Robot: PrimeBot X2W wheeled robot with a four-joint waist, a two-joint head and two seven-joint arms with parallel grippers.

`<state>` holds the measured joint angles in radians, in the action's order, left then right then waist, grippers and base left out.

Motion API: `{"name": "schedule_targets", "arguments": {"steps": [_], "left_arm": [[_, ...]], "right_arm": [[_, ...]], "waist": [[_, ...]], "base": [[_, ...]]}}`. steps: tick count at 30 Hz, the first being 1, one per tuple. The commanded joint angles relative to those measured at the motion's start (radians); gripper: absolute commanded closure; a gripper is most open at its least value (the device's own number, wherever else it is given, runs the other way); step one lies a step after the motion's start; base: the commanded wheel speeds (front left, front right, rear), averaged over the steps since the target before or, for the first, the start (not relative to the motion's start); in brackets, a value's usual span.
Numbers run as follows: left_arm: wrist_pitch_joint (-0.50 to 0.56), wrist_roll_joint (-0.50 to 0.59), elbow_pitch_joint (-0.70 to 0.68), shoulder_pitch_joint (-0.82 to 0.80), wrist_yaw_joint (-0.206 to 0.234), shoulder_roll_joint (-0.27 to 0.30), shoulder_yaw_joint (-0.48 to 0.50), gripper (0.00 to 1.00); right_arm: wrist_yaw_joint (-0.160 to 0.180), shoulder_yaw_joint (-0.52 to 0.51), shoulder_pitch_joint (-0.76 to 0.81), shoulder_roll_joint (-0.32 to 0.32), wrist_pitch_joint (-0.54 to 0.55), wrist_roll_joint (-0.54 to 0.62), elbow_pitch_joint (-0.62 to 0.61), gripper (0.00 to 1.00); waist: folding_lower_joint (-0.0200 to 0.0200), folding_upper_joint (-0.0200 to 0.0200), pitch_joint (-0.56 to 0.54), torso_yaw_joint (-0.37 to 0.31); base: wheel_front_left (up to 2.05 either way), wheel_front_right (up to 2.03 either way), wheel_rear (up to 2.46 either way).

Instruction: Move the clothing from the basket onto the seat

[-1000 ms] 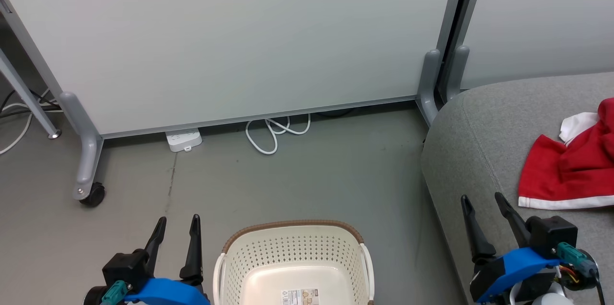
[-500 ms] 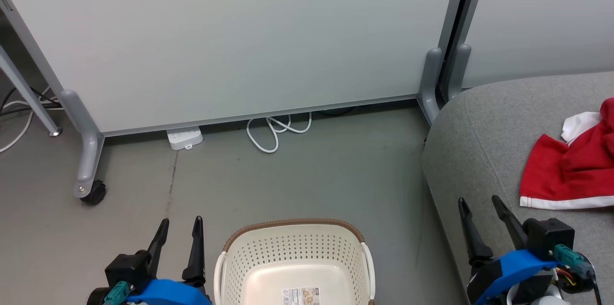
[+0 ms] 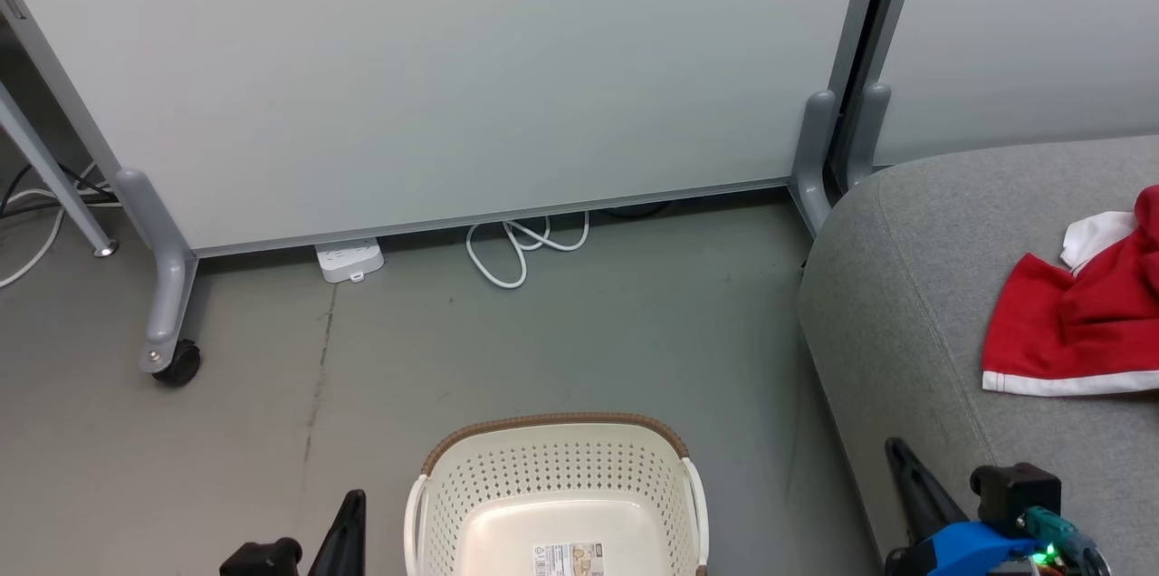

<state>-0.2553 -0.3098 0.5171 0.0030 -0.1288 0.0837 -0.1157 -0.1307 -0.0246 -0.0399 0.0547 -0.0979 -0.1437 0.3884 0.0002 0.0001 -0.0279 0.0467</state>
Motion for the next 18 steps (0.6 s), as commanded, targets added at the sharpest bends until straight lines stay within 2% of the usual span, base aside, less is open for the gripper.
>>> {"name": "schedule_targets", "arguments": {"steps": [1, 3, 18], "left_arm": [[0.001, -0.003, 0.001, 0.001, 0.000, 0.000, 0.001, 1.00], [0.003, -0.010, 0.012, 0.011, 0.000, -0.002, 0.002, 1.00], [0.076, -0.267, -0.046, -0.016, 0.000, -0.008, 0.048, 1.00]], "right_arm": [[0.000, -0.001, 0.001, 0.000, 0.001, -0.004, 0.001, 1.00], [0.000, -0.001, 0.010, -0.001, 0.003, -0.012, 0.017, 1.00], [0.000, -0.019, -0.007, -0.001, 0.045, -0.300, -0.017, 1.00]], "waist": [[0.0000, -0.0001, 0.000, 0.000], [0.0000, -0.0001, 0.000, 0.000], [0.0000, -0.0001, 0.004, -0.006]], "base": [[0.00, 0.00, 0.00], [0.00, 0.00, 0.00], [0.00, 0.00, 0.00]]}}
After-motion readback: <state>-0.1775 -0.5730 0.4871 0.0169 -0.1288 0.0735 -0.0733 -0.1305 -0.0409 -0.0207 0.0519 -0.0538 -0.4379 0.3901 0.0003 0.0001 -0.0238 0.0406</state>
